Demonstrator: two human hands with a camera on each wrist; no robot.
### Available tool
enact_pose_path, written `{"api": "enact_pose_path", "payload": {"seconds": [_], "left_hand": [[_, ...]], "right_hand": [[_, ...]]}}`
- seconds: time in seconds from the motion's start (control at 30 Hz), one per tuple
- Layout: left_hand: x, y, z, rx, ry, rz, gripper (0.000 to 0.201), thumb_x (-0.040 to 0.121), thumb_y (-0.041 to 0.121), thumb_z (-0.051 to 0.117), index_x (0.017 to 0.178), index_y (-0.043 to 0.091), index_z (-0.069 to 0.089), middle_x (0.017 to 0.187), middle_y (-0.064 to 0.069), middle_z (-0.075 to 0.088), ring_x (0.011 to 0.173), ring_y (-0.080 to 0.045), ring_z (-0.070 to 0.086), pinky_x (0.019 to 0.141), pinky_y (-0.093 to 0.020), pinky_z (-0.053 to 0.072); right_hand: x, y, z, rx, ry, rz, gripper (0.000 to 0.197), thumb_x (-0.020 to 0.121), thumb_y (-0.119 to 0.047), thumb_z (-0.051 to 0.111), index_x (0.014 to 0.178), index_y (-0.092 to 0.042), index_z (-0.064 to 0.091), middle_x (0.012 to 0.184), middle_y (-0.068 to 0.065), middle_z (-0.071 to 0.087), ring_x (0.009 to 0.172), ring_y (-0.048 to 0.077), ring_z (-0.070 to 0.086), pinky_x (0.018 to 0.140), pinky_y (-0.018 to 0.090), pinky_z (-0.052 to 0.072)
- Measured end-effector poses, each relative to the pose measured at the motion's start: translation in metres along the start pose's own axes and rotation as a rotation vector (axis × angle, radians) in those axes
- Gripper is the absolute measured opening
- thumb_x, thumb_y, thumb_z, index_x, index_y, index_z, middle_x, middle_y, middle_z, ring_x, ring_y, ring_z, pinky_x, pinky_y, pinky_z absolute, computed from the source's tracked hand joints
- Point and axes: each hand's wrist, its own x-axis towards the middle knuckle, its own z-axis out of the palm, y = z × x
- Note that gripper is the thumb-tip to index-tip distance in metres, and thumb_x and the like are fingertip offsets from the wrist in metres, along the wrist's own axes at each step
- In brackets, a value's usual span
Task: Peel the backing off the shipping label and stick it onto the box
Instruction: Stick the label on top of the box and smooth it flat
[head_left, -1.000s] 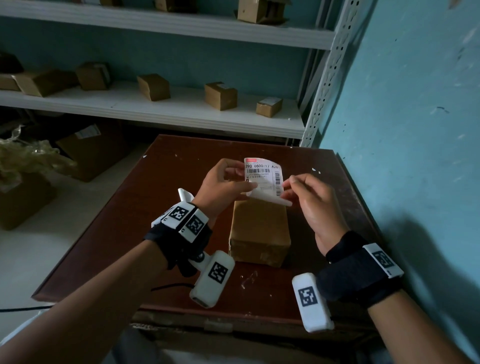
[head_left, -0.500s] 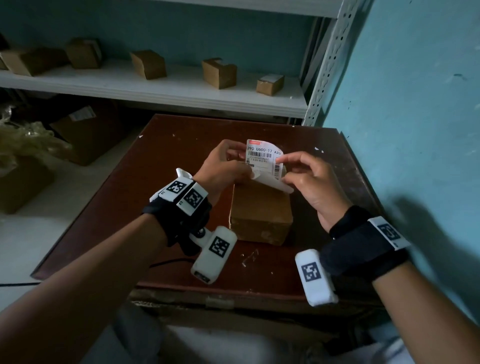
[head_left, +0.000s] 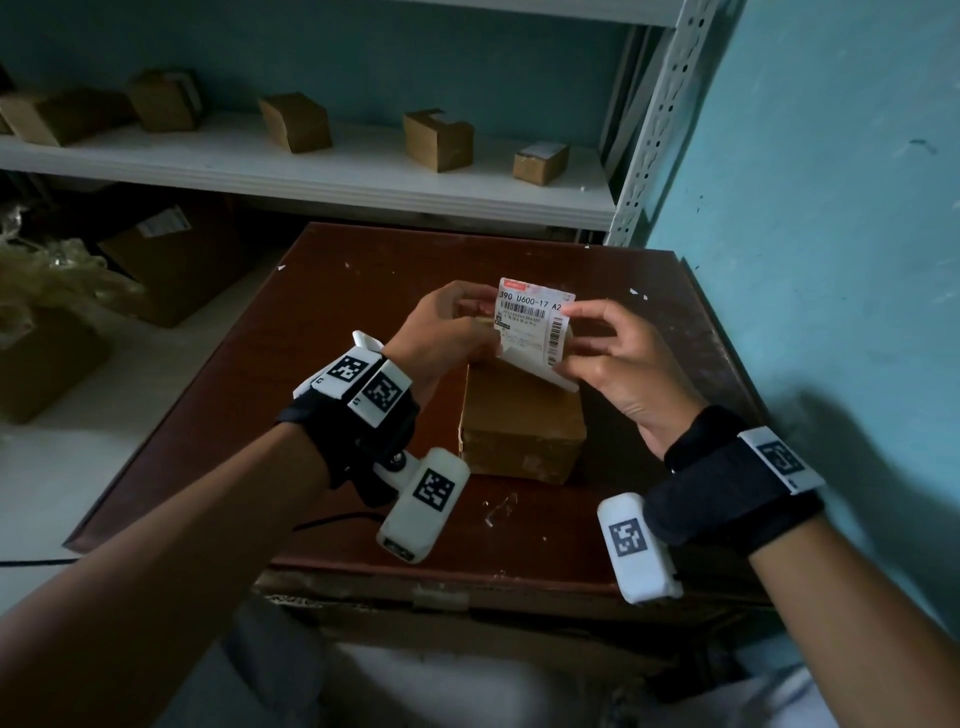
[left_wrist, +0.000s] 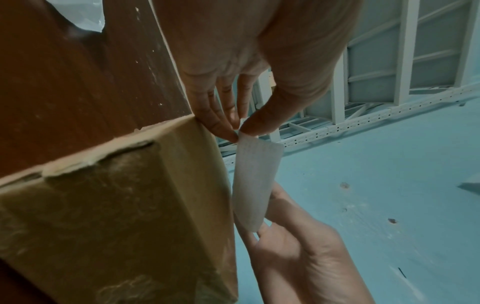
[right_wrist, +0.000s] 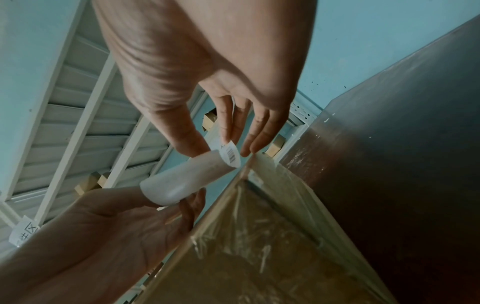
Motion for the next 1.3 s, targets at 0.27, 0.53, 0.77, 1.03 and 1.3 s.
{"api": "enact_pose_path", "payload": {"seconds": [0.27, 0.53, 0.77, 1.03, 1.3], "left_hand": [[-0.008, 0.002, 0.006, 0.287, -0.036, 0.066, 0.050, 0.083, -0.008, 0.058, 0.128, 0.014, 0.052, 0.104, 0.009, 0.059, 0.090, -0.006, 0.061, 0.075, -0.024, 0.057], [-0.004, -0.010, 0.004, 0.699, 0.099, 0.251, 0.062, 0.075, 0.010, 0.075, 0.131, 0.017, 0.049, 0.132, -0.005, 0.044, 0.115, -0.015, 0.053, 0.081, -0.018, 0.047], [-0.008, -0.010, 0.007, 0.822, 0.124, 0.320, 0.046, 0.077, 0.011, 0.073, 0.120, 0.014, 0.058, 0.131, -0.003, 0.052, 0.116, -0.016, 0.052, 0.085, -0.024, 0.049], [-0.009, -0.011, 0.011, 0.873, 0.122, 0.329, 0.047, 0.079, 0.014, 0.071, 0.124, 0.013, 0.059, 0.134, -0.001, 0.055, 0.114, -0.014, 0.055, 0.080, -0.017, 0.043], [-0.010, -0.009, 0.012, 0.870, 0.116, 0.333, 0.049, 0.079, 0.013, 0.071, 0.126, 0.012, 0.058, 0.131, -0.002, 0.057, 0.111, -0.014, 0.056, 0.078, -0.016, 0.043]], "right_hand": [[-0.001, -0.001, 0.000, -0.150, 0.005, -0.034, 0.059, 0.078, -0.002, 0.075, 0.129, -0.021, 0.054, 0.134, -0.001, 0.048, 0.099, 0.006, 0.062, 0.068, 0.019, 0.058], [-0.001, -0.003, 0.003, -0.317, 0.018, -0.060, 0.058, 0.078, -0.010, 0.076, 0.130, -0.020, 0.054, 0.128, -0.002, 0.048, 0.089, 0.010, 0.064, 0.078, 0.030, 0.059], [0.002, -0.001, 0.004, -0.364, 0.012, -0.055, 0.056, 0.076, -0.011, 0.076, 0.128, -0.019, 0.057, 0.123, -0.005, 0.049, 0.094, 0.016, 0.064, 0.085, 0.041, 0.057], [0.004, 0.000, 0.004, -0.412, 0.013, -0.057, 0.054, 0.077, -0.012, 0.072, 0.129, -0.019, 0.057, 0.128, -0.002, 0.055, 0.109, 0.021, 0.060, 0.092, 0.040, 0.053], [0.004, 0.000, 0.005, -0.444, 0.013, -0.073, 0.055, 0.079, -0.011, 0.072, 0.131, -0.017, 0.055, 0.130, -0.002, 0.052, 0.110, 0.022, 0.058, 0.091, 0.036, 0.053]]}}
